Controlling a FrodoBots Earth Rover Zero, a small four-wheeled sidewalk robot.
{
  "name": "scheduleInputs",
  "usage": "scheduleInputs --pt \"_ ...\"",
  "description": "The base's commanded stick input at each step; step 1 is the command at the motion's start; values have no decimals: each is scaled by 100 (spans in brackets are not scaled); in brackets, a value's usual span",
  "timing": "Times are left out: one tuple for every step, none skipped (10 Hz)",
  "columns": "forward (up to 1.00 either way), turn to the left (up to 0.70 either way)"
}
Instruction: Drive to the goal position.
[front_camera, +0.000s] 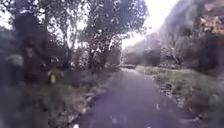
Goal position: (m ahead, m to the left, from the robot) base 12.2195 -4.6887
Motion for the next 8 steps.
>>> scheduleInputs --pt "100 0" --pt "100 0" --pt "100 -39" --pt "100 -40" --pt "100 -40" --pt "100 -40" --pt "100 -40" --pt "100 -40"
